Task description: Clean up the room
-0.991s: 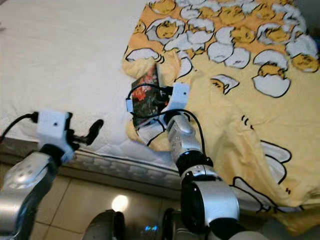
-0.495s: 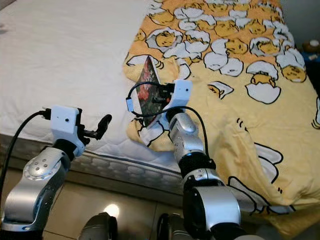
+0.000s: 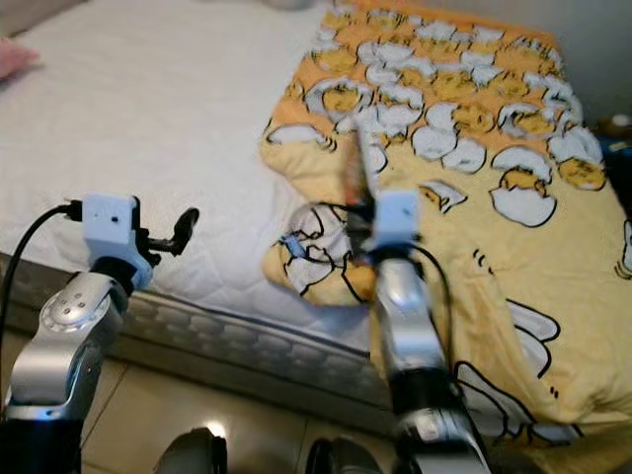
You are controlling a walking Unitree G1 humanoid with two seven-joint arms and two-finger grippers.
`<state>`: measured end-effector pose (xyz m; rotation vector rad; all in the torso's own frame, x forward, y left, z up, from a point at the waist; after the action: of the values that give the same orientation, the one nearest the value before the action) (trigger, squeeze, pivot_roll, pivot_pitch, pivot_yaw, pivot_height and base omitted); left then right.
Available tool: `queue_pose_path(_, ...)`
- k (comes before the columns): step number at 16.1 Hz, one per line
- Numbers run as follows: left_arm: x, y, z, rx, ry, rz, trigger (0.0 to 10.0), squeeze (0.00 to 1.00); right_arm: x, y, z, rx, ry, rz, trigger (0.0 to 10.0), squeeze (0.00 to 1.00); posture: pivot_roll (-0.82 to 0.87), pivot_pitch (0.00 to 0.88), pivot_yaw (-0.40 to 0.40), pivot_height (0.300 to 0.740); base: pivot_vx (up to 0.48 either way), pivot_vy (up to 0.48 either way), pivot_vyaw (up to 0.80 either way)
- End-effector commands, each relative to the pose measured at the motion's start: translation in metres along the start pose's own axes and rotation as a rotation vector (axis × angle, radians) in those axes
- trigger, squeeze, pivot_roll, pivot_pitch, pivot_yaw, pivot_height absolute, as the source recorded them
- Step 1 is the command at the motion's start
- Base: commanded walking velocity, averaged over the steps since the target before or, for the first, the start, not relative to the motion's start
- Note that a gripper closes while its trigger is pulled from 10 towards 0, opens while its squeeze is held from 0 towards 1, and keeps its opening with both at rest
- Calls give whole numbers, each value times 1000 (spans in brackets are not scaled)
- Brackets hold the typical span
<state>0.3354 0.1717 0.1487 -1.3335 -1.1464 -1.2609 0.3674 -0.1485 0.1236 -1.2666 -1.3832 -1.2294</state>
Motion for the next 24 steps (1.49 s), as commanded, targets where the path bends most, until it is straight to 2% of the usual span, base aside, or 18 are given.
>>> queue_pose_path(1,1,3,-3,-22,-4,-11,10000,0,14,0,-13,-54,-16,-57,0,27,79,0,-53,723,0,0,0)
queue_pose_path(2,2,6,-6,-53,2,-18,10000,0,16,-11,-26,-115,-48,-77,0,27,67,0,-44,723,0,480,0)
queue_pose_path(4,2,9,-8,-70,0,-21,10000,0,17,-18,-31,-136,-65,-82,0,24,55,0,-36,723,0,480,0)
queue_pose_path(5,2,12,-10,-90,-5,-26,10000,0,13,-27,-32,-147,-68,-62,0,20,49,0,-32,723,0,480,0)
queue_pose_path(6,2,15,-13,-114,-2,-30,10000,0,8,-31,-26,-133,-62,-43,0,20,39,0,-24,723,0,480,0)
queue_pose_path(8,2,18,-18,-139,0,-32,10000,0,7,-31,-17,-102,-55,-41,0,20,34,0,-17,723,0,480,0)
queue_pose_path(9,0,19,-23,-160,7,-23,10000,0,6,-30,-10,-80,-18,-39,0,20,33,0,-12,723,0,480,0)
queue_pose_path(12,-3,19,-25,-174,3,-18,10000,0,2,-30,-9,-83,11,-13,0,27,38,0,-12,723,0,480,-533)
queue_pose_path(16,-6,19,-27,-181,10,-14,10000,0,1,-22,-13,-91,-8,-11,0,12,43,0,-15,723,0,480,-753)
queue_pose_path(20,-5,22,-26,-173,8,-26,10000,0,0,-22,-16,-100,-22,-11,0,12,35,0,-14,723,0,480,0)
queue_pose_path(24,-1,26,-30,-168,3,-42,10000,0,-3,-24,-12,-85,-16,-9,0,16,22,0,-6,723,0,480,0)
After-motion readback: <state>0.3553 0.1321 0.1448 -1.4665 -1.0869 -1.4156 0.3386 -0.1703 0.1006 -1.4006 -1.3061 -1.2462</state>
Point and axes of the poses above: a point about 5 cm out from each wrist's last joint towards the gripper, its own y axis pointing out of the wrist towards the gripper, its own x axis along the axis of the wrist's last joint, z = x × y, the point moved 4 cm from there along y, pointing out of the wrist towards the gripper, and after that the axes turned 6 degrees about -y, right-handed, at the moved point
